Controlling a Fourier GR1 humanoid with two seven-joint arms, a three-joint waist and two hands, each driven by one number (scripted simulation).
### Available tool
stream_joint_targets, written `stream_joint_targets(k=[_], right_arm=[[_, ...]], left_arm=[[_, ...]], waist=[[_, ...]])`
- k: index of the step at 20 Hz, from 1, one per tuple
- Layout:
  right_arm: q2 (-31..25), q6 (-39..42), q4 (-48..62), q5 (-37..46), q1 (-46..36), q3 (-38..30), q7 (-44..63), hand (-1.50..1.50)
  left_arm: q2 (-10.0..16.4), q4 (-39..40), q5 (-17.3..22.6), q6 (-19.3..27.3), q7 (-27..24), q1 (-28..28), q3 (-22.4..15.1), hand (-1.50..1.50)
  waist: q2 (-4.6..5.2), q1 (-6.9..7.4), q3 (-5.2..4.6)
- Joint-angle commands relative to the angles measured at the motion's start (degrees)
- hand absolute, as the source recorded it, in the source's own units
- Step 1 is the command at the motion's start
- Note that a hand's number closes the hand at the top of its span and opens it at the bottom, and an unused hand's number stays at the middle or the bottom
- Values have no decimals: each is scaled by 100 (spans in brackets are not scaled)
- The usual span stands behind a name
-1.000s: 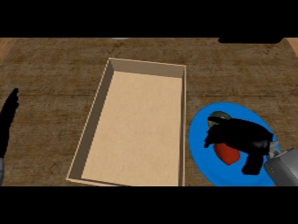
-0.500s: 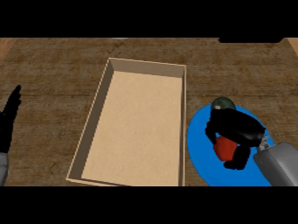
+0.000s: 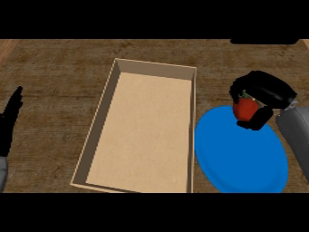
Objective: Pick the bell pepper from the plate and place it in the cardboard box
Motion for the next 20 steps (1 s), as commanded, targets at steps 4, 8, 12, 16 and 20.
stream_joint_targets(k=[4, 8, 12, 16, 20], right_arm=[[-145, -60, 98, -758, -853, -928, -463, 150], [-172, 154, -468, -1211, -709, -1027, -1145, 150], [167, 518, -391, -1227, -1230, -913, -828, 150], [940, 1348, -1484, -1543, -1140, -592, 322, 150], [1445, 1817, -1626, -1927, -1317, -640, 1004, 150]], left_arm=[[-50, -228, -193, 131, 277, -9, -35, 0], [-88, -135, -62, 29, 28, 139, 71, 0], [-138, -232, -146, 44, 108, 68, 75, 0], [0, -354, -22, -133, 187, 245, 204, 0], [-335, -140, -225, 105, 21, 194, 24, 0]], waist=[[-28, -67, 0], [-49, -120, -3], [-34, -71, -4], [-74, -106, -7], [-51, -103, -7]])
